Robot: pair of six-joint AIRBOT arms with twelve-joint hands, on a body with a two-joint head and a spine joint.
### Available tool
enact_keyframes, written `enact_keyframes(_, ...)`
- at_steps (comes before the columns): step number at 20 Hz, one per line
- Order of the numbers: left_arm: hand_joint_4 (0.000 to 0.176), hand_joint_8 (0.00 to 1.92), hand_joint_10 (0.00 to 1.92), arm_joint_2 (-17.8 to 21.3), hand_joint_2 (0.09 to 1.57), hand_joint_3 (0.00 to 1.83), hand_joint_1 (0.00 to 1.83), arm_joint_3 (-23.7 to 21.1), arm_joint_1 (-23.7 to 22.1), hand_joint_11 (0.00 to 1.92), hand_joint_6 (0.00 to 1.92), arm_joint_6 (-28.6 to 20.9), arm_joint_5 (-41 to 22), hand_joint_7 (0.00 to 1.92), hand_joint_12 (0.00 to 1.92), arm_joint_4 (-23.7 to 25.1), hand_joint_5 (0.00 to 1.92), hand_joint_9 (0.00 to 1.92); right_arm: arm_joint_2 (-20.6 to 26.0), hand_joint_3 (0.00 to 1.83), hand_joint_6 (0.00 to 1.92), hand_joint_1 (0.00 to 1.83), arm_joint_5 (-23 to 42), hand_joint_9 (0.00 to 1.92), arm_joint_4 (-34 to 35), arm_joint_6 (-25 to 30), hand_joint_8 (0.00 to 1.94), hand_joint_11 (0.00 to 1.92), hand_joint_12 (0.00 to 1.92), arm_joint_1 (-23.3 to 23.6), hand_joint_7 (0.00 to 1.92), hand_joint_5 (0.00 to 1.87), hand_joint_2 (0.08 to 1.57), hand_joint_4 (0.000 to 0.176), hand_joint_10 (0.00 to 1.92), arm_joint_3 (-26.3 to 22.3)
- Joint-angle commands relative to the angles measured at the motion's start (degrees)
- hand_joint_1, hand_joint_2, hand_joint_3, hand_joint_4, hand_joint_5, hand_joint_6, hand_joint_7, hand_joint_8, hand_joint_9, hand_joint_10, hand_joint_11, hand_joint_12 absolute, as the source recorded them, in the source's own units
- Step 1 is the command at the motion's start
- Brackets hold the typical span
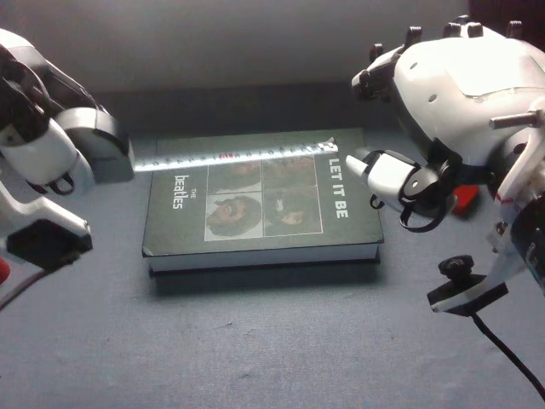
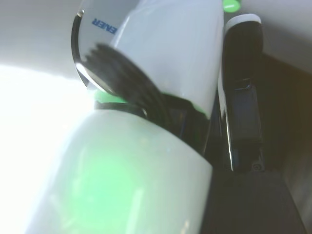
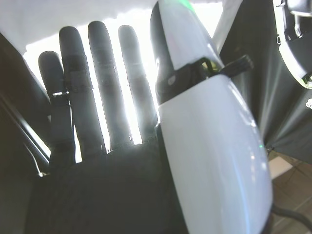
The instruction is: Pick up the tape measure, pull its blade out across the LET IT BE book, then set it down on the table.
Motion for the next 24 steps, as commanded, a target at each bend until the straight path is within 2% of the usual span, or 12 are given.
enact_keyframes(1,0.0,0.63,0.98,-0.36,1.09,0.0,1.49,-0.51,0.1,0.87,0.99,-2.32,0.27,1.11,1.49,3.81,0.86,0.99,0.22,0.0,0.02,0.94,-2.03,0.74,-7.38,0.47,0.02,0.24,1.16,0.82,0.79,0.7,1.13,0.0,0.04,0.23)
enact_keyframes(3,0.0,0.63,0.96,-0.57,1.08,0.0,1.49,-1.14,1.66,0.89,0.98,-5.52,0.62,1.1,1.47,4.37,0.87,1.01,0.21,0.0,0.02,0.94,-0.93,0.74,-8.51,0.94,0.02,0.24,1.16,0.97,0.78,0.7,1.13,0.0,0.04,0.72)
enact_keyframes(6,0.0,0.64,0.96,-1.42,1.08,0.0,1.49,-1.16,2.84,0.91,0.97,-7.82,1.36,1.09,1.45,4.59,0.89,1.01,-0.11,0.0,0.01,0.95,2.47,0.74,-8.52,0.53,0.01,0.24,1.16,1.78,0.78,0.7,1.13,0.0,0.04,2.02)
enact_keyframes(12,0.0,0.63,0.96,-2.16,1.08,0.0,1.49,-0.07,4.22,0.88,0.97,-9.14,5.01,1.1,1.46,6.03,0.89,1.0,-4.12,0.0,0.01,0.95,7.14,0.75,-8.81,-1.61,0.01,0.25,1.16,1.42,0.78,0.71,1.13,0.0,0.04,7.21)
enact_keyframes(15,0.0,0.64,0.97,-1.77,1.08,0.0,1.49,0.6,5.3,0.89,0.98,-9.73,9.2,1.1,1.47,6.67,0.89,0.99,-6.1,0.0,0.01,0.95,7.51,0.75,-8.78,-2.06,0.01,0.28,1.17,1.1,0.79,0.71,1.13,0.0,0.04,9.1)
enact_keyframes(20,0.0,0.66,0.97,-1.4,1.09,0.0,1.49,1.5,6.81,0.88,0.98,-9.83,13.08,1.08,1.47,8.01,0.89,1.0,-7.51,0.0,0.01,0.95,9.96,0.75,-7.7,-5.03,0.01,0.26,1.16,1.04,0.79,0.71,1.13,0.0,0.03,10.38)
enact_keyframes(24,0.0,0.66,0.96,-1.1,1.09,0.0,1.49,2.0,7.11,0.88,0.98,-9.97,15.01,1.08,1.47,8.8,0.88,1.0,-7.67,0.0,0.01,0.95,10.45,0.75,-2.64,-7.92,0.01,0.27,1.16,2.11,0.79,0.72,1.13,0.0,0.03,10.85)
